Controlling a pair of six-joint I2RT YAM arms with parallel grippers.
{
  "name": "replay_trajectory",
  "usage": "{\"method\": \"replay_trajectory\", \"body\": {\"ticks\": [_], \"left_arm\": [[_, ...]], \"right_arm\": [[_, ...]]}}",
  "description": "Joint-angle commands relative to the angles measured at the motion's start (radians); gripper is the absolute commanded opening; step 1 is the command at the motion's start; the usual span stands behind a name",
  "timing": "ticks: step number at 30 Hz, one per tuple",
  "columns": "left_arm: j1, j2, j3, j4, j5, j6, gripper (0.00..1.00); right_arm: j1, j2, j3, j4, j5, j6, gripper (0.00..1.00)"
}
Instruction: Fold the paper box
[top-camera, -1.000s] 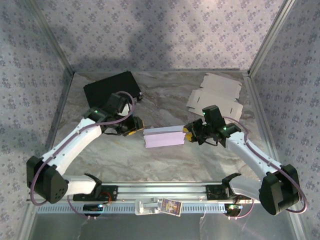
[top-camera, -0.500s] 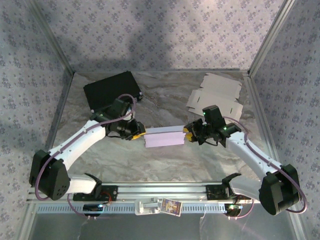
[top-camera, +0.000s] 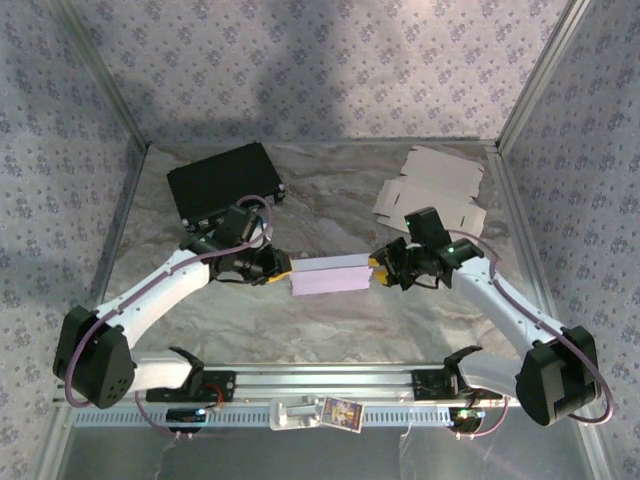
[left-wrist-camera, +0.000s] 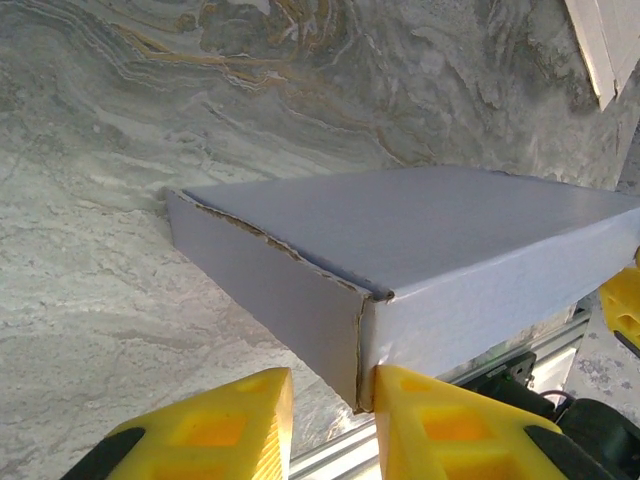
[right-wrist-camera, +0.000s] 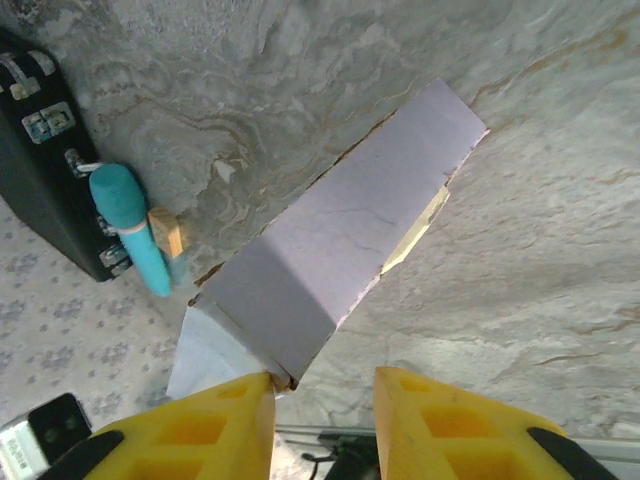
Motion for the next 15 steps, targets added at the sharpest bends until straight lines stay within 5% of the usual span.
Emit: {"method": "replay_trajectory", "body": {"ticks": [1, 7, 15], "left_arm": [[-0.025, 0.007, -0.036, -0.112, -0.090, 0.016, 0.26], [-0.058, -0.011, -0.036, -0.110, -0.118, 0.014, 0.25], [-0.102, -0.012, -0.041, -0.093, -0.142, 0.008, 0.24]], "right_arm": [[-0.015, -0.014, 0.088, -0.175, 0.102, -0.092, 0.39], [-0.048, -0.050, 0.074, -0.123, 0.052, 0.052, 0.62], [0.023, -0.025, -0.041, 0.092, 0.027, 0.294, 0.73]]}}
